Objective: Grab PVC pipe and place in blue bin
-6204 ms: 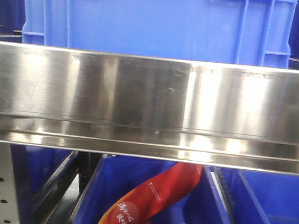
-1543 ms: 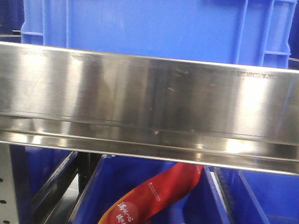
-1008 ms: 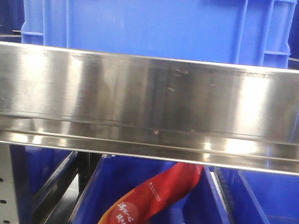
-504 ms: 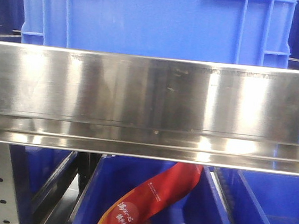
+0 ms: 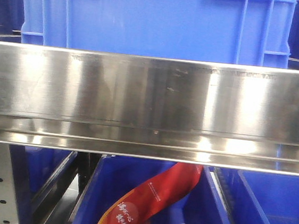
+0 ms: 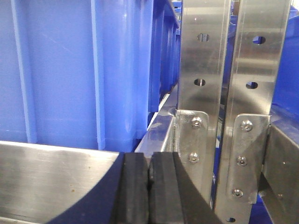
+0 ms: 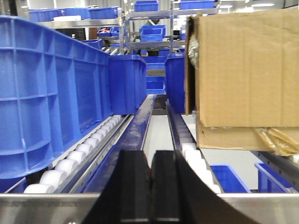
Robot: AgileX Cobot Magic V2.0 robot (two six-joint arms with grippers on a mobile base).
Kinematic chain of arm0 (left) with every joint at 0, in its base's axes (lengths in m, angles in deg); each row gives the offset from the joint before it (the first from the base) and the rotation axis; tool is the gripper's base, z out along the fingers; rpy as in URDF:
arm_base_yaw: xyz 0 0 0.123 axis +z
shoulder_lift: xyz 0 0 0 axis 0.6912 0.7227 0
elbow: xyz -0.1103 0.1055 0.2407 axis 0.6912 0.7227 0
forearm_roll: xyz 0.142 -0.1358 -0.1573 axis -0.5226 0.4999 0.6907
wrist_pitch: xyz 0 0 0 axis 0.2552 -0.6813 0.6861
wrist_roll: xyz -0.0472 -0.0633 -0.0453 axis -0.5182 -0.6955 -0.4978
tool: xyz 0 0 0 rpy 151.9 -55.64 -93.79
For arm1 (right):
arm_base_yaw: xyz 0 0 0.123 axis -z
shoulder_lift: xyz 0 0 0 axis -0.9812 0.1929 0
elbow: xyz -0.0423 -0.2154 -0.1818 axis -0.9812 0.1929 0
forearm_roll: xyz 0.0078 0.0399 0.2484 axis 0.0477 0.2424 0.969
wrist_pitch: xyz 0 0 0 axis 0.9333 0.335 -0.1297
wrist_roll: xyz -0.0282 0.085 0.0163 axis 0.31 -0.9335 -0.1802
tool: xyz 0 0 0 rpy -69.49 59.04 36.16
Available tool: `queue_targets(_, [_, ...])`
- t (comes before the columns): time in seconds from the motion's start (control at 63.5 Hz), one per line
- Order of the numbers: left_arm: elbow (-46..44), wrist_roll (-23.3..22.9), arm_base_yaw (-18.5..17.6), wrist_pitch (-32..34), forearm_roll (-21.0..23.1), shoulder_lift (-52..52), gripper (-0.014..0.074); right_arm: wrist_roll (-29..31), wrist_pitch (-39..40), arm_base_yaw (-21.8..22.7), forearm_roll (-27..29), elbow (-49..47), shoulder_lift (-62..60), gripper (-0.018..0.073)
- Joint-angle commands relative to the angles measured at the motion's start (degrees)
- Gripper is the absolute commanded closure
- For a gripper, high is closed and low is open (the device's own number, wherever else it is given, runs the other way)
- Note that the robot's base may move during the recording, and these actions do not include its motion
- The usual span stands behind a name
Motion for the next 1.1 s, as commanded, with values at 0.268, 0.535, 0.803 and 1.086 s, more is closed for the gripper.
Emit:
queue_targets(0.268, [-0.1, -0.5, 0.1, 1.2, 0.0, -0.2, 0.0707, 0.0, 0.9, 0.3, -0.4, 0.1, -0.1, 0.0722])
queue_targets(0.535, [-0.1, -0.5, 0.1, 1.2, 0.0, -0.2, 0.0707, 0.0, 0.9, 0.3, -0.4, 0.1, -0.1, 0.0722])
queue_targets(0.803, [-0.1, -0.5, 0.1, 1.2, 0.0, -0.2, 0.0707, 0.0, 1.2, 0.3, -0.4, 0.1, -0.1, 0.0722])
queue_targets(1.086, [-0.1, -0.5, 0.1, 1.2, 0.0, -0.2, 0.0707, 0.0, 1.2, 0.3, -0.4, 0.1, -0.1, 0.0722])
